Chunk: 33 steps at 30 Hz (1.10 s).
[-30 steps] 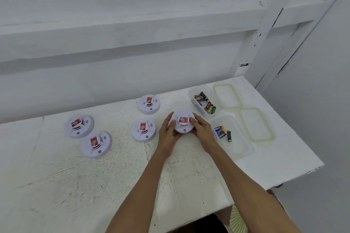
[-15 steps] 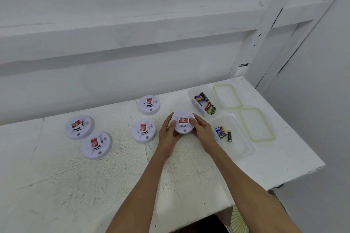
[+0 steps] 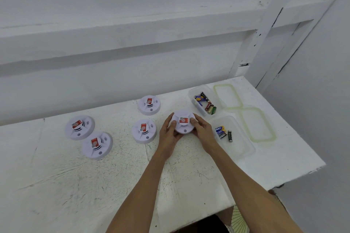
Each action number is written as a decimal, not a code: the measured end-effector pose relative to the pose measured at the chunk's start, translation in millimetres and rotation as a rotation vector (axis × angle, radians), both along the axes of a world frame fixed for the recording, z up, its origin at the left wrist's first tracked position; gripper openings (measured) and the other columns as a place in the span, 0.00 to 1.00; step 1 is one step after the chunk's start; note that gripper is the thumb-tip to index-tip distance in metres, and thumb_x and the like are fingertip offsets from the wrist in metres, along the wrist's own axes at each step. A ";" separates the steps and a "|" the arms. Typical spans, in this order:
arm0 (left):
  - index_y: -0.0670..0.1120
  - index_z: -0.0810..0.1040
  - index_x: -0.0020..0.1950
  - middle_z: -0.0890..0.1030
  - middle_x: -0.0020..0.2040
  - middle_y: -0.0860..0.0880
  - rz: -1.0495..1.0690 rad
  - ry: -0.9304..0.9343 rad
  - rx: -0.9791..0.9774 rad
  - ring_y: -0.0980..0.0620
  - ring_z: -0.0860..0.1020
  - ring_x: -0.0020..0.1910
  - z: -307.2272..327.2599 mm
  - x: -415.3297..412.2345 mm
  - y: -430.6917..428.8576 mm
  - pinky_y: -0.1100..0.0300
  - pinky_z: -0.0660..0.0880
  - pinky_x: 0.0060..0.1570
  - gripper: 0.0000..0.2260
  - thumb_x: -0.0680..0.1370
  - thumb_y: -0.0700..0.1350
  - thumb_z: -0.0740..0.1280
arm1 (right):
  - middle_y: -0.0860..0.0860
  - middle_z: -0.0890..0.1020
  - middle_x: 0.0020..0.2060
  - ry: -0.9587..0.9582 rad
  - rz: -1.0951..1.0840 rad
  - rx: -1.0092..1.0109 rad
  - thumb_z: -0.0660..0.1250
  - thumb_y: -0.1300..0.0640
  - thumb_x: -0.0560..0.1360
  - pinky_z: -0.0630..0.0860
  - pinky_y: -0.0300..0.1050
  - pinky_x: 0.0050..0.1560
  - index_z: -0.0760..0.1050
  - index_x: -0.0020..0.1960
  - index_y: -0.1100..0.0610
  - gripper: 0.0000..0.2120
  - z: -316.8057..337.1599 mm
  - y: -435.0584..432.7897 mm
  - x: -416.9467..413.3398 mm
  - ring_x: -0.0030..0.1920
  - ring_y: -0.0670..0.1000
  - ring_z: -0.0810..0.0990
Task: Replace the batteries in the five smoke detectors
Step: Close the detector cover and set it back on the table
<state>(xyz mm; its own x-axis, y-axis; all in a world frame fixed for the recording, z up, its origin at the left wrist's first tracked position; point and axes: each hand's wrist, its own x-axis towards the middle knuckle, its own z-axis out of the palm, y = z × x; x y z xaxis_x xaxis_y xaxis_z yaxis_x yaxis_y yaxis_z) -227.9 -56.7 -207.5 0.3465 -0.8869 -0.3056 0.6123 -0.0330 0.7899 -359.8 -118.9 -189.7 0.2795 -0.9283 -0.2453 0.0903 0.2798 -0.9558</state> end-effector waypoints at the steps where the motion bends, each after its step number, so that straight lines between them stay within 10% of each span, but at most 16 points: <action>1: 0.50 0.74 0.74 0.82 0.68 0.45 0.000 0.000 -0.001 0.44 0.81 0.66 -0.3 0.3 0.0 0.48 0.83 0.57 0.16 0.86 0.43 0.63 | 0.53 0.84 0.58 -0.002 0.001 0.000 0.66 0.58 0.81 0.78 0.57 0.64 0.79 0.66 0.55 0.14 0.0 0.0 0.1 0.60 0.53 0.83; 33: 0.49 0.72 0.76 0.81 0.69 0.44 -0.002 0.008 0.000 0.44 0.82 0.66 -1.3 0.9 -0.6 0.49 0.83 0.55 0.18 0.86 0.43 0.63 | 0.53 0.84 0.58 0.002 0.009 -0.005 0.66 0.58 0.81 0.79 0.56 0.63 0.77 0.68 0.57 0.16 -0.1 0.4 -0.3 0.59 0.54 0.83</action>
